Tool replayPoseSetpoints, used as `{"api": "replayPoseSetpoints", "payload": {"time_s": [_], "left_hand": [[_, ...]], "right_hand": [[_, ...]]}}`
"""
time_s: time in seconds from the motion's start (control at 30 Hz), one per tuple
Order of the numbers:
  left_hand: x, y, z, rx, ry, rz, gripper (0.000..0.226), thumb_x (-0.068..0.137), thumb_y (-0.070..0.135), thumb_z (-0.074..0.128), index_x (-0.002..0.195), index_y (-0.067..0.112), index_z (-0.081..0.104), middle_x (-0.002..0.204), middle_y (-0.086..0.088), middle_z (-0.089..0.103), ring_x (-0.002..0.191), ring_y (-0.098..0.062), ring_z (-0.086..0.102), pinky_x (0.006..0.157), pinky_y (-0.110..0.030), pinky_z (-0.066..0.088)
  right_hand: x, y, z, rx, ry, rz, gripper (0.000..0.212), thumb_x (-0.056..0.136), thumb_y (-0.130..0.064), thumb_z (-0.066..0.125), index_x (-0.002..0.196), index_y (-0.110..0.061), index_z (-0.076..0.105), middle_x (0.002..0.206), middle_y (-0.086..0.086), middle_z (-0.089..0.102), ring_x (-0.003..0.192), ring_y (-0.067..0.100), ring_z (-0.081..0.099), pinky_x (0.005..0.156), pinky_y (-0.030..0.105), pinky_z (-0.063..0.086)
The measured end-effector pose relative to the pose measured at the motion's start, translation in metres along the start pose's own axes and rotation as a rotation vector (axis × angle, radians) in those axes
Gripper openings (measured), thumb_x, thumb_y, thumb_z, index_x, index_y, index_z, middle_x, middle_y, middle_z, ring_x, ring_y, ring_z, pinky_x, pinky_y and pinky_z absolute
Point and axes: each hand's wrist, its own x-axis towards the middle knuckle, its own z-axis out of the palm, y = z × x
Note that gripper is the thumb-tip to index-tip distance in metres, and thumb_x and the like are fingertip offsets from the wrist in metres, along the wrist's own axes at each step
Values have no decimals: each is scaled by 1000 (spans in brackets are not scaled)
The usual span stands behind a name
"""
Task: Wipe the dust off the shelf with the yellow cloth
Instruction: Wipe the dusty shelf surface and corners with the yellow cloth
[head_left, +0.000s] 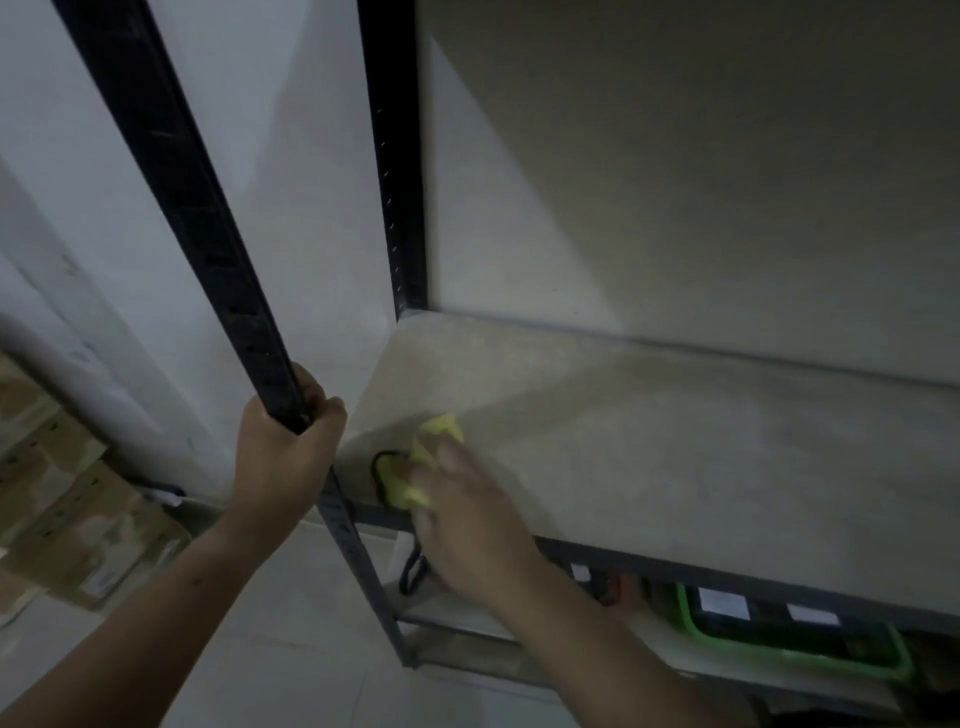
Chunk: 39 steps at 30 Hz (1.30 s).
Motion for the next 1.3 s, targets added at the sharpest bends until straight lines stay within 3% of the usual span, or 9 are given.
{"api": "replayPoseSetpoints", "payload": {"time_s": [0.1,0.2,0.3,0.4,0.63,0.9,1.0,1.13,1.3], "left_hand": [[-1,2,0,-1,6,-37,34,78,15,56,60,37,39,56,14,37,52,-4,37,51,-17,32],[-2,6,0,16,3,-74,32,78,17,56,59,37,40,55,14,38,52,-5,38,55,-25,34],[-3,7,1,25,-1,-88,32,78,17,56,59,36,39,56,13,37,53,-6,37,59,-32,32],[-4,10,0,19,-7,-98,31,76,16,56,60,36,40,56,13,37,52,-5,38,59,-33,32],[-1,6,-5,60,-52,-89,39,84,12,61,58,33,42,54,9,40,51,-6,42,52,-24,38],[-1,-3,-3,90,-15,-44,51,91,-9,58,65,28,35,57,9,37,52,-8,40,52,-22,38],[-1,-3,-4,92,-20,-30,46,91,-13,58,69,19,34,57,10,38,52,-8,40,49,-17,36],[-3,4,-2,83,-23,-5,54,90,-4,62,62,32,33,56,12,37,53,-6,38,54,-27,36],[-1,6,-3,56,-55,-25,44,86,7,61,63,31,32,58,11,34,54,-9,37,56,-27,36]], "right_hand": [[-11,11,-24,255,-44,0,45,95,-13,50,138,-26,51,154,-6,38,140,11,36,115,23,30],[-21,59,-74,207,212,142,51,92,1,50,137,-23,52,149,-6,43,139,11,39,112,11,25],[-27,120,-113,-112,394,379,45,95,-6,49,137,-22,53,152,5,41,130,28,47,99,25,36],[-9,164,-124,-271,425,538,40,97,-13,48,137,-16,53,154,15,35,131,38,44,109,39,37],[93,157,-113,-343,283,581,30,96,-19,46,122,-14,59,131,17,54,117,36,53,99,38,42],[135,47,-35,-293,42,71,47,88,-15,53,134,-19,54,140,11,51,126,30,47,109,34,33],[117,3,-7,-313,-111,-151,29,91,-13,46,115,-14,62,122,10,61,115,29,54,103,38,40],[56,-5,-15,-60,-308,-249,36,87,-7,53,122,-11,63,127,13,60,119,27,54,103,37,44],[-9,58,-70,57,-211,-185,49,77,7,52,118,-12,70,143,5,52,134,19,46,112,23,33]]}}
